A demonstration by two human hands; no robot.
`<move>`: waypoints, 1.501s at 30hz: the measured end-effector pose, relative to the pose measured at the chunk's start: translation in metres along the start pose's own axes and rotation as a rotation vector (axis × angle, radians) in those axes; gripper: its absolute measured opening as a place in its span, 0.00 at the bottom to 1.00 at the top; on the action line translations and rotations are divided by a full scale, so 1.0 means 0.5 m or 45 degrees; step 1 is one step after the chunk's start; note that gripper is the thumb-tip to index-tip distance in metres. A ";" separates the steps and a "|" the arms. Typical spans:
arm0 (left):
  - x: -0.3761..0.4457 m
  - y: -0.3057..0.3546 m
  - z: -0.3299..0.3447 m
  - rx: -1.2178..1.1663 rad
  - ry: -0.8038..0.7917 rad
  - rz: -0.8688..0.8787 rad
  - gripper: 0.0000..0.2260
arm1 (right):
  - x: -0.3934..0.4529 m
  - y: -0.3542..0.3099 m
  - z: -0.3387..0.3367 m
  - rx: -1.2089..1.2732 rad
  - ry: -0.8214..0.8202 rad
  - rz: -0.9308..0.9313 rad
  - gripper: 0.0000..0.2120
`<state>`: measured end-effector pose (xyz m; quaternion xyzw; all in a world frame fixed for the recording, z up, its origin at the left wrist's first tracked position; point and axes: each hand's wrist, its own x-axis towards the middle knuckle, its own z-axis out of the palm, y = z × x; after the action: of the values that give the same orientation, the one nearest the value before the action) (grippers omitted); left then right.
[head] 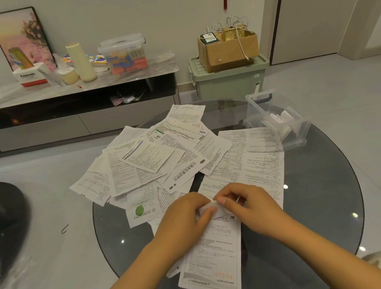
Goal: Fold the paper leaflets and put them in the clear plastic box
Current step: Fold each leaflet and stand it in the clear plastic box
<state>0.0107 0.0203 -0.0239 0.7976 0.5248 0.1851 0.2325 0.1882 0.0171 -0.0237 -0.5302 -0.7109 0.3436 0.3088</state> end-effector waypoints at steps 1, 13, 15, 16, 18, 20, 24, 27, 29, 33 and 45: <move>0.002 -0.002 -0.001 -0.015 0.026 -0.025 0.06 | 0.001 0.000 0.003 0.004 0.025 0.001 0.06; 0.009 -0.015 0.004 0.150 0.000 -0.101 0.16 | -0.001 0.014 0.025 -0.432 -0.044 -0.022 0.12; 0.007 -0.012 0.003 0.132 0.009 -0.105 0.14 | -0.002 0.013 0.026 -0.439 -0.042 -0.029 0.12; 0.007 -0.010 0.003 0.102 0.020 -0.112 0.14 | -0.004 0.013 0.026 -0.447 -0.042 -0.038 0.12; 0.008 -0.006 0.001 0.020 0.051 -0.139 0.12 | -0.006 0.015 0.026 -0.468 -0.035 -0.060 0.12; 0.009 -0.002 -0.003 -0.084 0.083 -0.209 0.11 | -0.005 0.014 0.025 -0.456 -0.020 -0.063 0.12; 0.022 0.012 -0.011 -0.418 0.172 -0.363 0.10 | -0.007 0.012 0.018 -0.356 0.076 0.019 0.15; 0.032 0.031 -0.012 -0.659 0.235 -0.408 0.11 | -0.007 0.005 0.009 -0.124 0.170 0.156 0.12; 0.039 0.047 -0.011 -0.769 0.286 -0.413 0.12 | -0.003 0.000 0.000 0.108 0.197 0.272 0.06; 0.056 0.085 -0.008 -0.927 0.293 -0.416 0.12 | 0.001 -0.005 -0.032 0.425 0.252 0.400 0.10; 0.143 0.178 0.003 -1.257 0.175 -0.561 0.08 | 0.005 -0.009 -0.138 0.553 0.577 0.399 0.07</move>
<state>0.1057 0.0555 0.0288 0.4508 0.5443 0.4081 0.5780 0.2404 0.0296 0.0197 -0.6177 -0.4446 0.4037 0.5077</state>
